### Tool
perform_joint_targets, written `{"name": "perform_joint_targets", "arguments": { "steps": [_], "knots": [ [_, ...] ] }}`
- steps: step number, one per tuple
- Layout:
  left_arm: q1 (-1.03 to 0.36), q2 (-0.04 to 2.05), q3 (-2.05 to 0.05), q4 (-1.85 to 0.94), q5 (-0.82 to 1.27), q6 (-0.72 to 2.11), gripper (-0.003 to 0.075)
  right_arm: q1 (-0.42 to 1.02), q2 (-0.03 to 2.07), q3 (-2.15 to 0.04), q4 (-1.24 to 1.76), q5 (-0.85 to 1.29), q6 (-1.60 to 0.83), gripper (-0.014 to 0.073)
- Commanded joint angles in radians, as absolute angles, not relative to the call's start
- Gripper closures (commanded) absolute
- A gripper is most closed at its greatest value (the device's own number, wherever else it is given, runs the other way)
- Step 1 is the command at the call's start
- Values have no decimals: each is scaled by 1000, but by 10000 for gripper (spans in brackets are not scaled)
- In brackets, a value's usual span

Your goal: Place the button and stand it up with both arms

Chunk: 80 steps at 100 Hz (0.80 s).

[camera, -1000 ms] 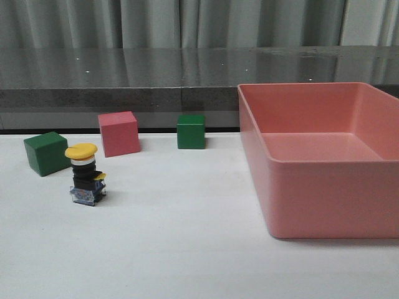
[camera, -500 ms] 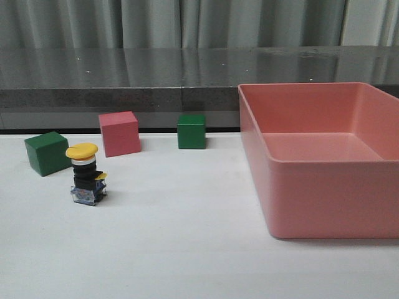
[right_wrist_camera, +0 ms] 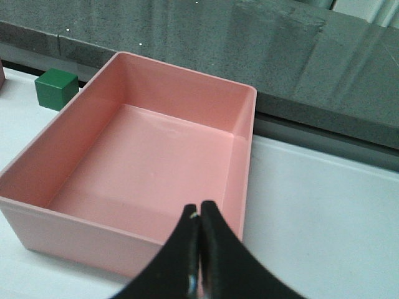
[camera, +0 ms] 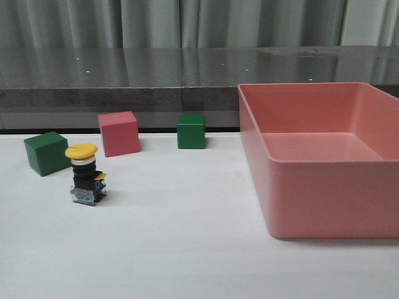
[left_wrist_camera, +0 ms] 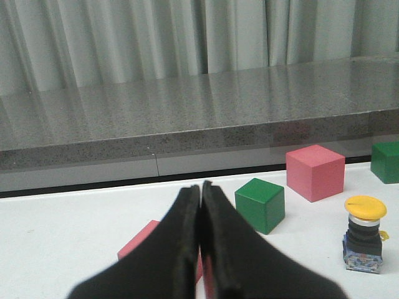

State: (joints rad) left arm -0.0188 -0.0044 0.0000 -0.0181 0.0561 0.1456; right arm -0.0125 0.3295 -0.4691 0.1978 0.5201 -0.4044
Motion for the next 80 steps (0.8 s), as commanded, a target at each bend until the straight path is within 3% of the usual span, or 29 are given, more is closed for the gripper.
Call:
{"name": "perform_joint_targets", "arguments": {
  "steps": [1, 69, 80],
  "knots": [
    [-15, -37, 45, -19, -14, 133, 740, -16, 335, -497, 206, 445, -404, 655],
    [-15, -37, 45, -19, -14, 133, 740, -16, 334, -480, 206, 440, -405, 655],
    [-15, -37, 45, -19, -14, 133, 740, -7, 321, -421, 194, 338, -388, 655]
  ]
}}
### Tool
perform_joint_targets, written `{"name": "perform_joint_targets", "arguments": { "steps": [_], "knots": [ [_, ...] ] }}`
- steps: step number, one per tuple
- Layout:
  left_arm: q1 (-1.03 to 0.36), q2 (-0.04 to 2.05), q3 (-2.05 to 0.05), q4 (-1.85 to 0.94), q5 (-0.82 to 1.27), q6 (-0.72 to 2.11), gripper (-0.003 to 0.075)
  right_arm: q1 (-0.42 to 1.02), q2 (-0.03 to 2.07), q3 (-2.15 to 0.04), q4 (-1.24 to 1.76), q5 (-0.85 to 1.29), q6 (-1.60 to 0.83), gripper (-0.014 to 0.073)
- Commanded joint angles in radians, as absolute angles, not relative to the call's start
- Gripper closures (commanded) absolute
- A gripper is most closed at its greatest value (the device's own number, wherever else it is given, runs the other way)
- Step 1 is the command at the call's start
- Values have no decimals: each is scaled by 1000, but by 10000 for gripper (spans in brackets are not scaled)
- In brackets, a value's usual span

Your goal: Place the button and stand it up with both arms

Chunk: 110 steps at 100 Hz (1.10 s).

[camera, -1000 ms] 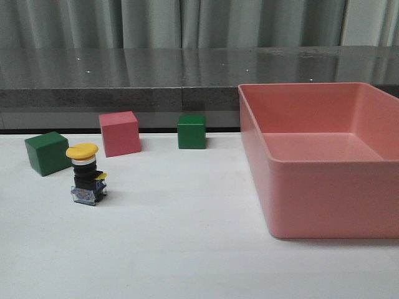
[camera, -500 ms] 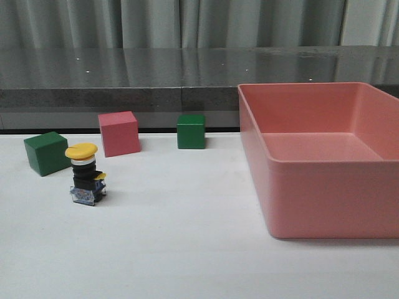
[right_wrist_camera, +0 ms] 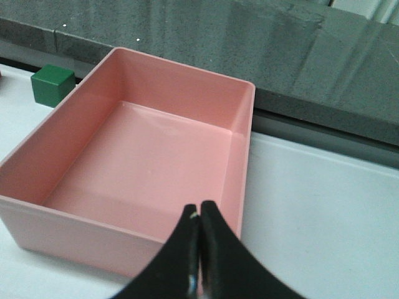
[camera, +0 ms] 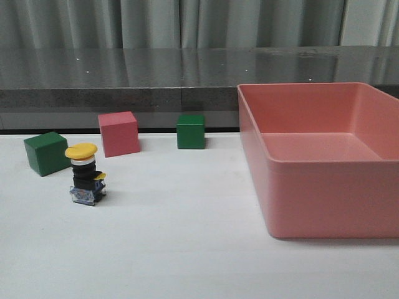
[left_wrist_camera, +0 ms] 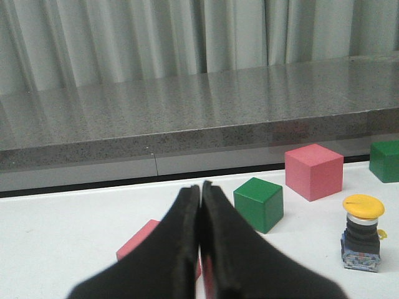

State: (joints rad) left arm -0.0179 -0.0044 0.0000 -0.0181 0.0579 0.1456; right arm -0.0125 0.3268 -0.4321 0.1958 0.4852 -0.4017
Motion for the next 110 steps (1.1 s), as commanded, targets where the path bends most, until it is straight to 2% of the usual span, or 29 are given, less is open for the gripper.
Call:
{"name": "perform_joint_targets", "arguments": {
  "steps": [1, 19, 33, 48, 110],
  "knots": [
    [-15, -37, 45, -19, -14, 133, 740, -6, 320, -415, 194, 329, -379, 655],
    [-15, -37, 45, -19, -14, 133, 740, 37, 217, -221, 81, 88, -142, 655],
    [-15, -37, 45, -19, -14, 133, 740, 62, 101, -89, 6, 32, -17, 655],
    [-15, -37, 45, -19, -14, 133, 740, 68, -39, -8, 8, 38, -15, 655],
    [-15, -37, 45, -19, -14, 133, 740, 68, -27, 13, 21, 44, -13, 655]
  ]
}}
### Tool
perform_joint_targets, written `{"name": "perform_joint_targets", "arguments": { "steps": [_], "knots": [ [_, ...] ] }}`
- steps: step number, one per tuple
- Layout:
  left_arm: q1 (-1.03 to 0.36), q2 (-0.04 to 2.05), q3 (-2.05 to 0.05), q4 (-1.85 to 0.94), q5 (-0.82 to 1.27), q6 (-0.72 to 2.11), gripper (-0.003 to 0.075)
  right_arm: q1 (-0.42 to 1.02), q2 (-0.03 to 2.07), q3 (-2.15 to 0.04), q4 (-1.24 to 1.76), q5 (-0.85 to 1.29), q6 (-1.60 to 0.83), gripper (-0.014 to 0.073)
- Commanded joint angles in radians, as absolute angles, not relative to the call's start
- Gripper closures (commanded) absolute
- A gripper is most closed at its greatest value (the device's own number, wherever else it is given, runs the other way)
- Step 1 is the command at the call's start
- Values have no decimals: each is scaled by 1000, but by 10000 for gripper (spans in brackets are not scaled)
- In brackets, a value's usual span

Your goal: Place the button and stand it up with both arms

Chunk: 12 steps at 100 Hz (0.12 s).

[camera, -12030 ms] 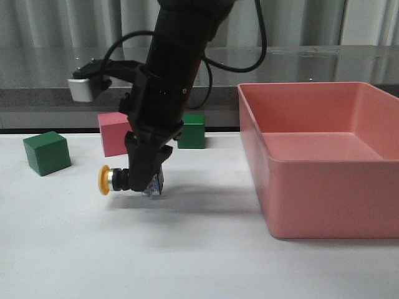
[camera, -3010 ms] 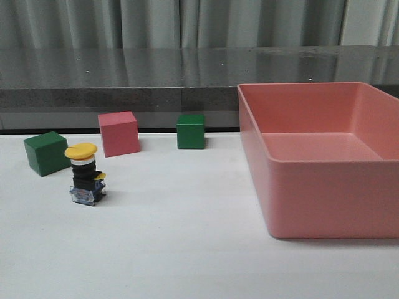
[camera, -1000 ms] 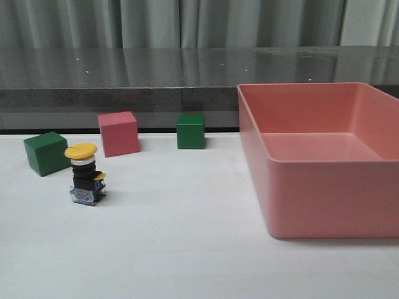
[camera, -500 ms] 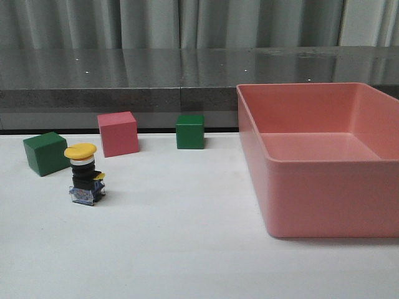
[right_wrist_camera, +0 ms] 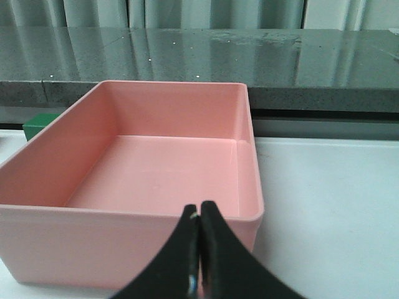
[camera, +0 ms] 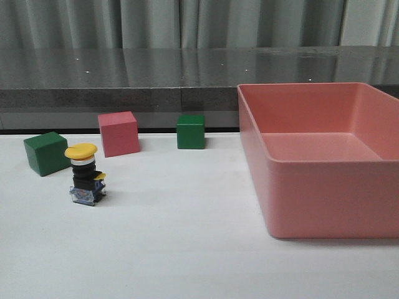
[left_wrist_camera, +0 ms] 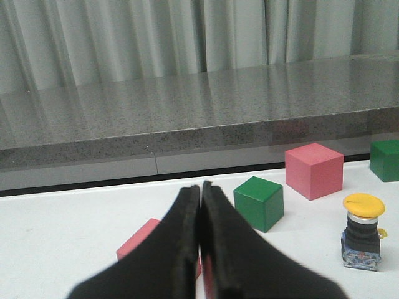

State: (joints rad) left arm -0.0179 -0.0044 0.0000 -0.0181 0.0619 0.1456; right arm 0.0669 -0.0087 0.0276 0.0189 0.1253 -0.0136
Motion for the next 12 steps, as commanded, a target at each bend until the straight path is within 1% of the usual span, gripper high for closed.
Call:
{"name": "perform_joint_targets", "arguments": {
  "steps": [1, 12],
  "knots": [
    [-15, -37, 45, -19, -14, 133, 740, 68, -27, 13, 21, 44, -13, 655],
    [-15, -37, 45, -19, -14, 133, 740, 68, -27, 13, 21, 44, -13, 655]
  ]
}}
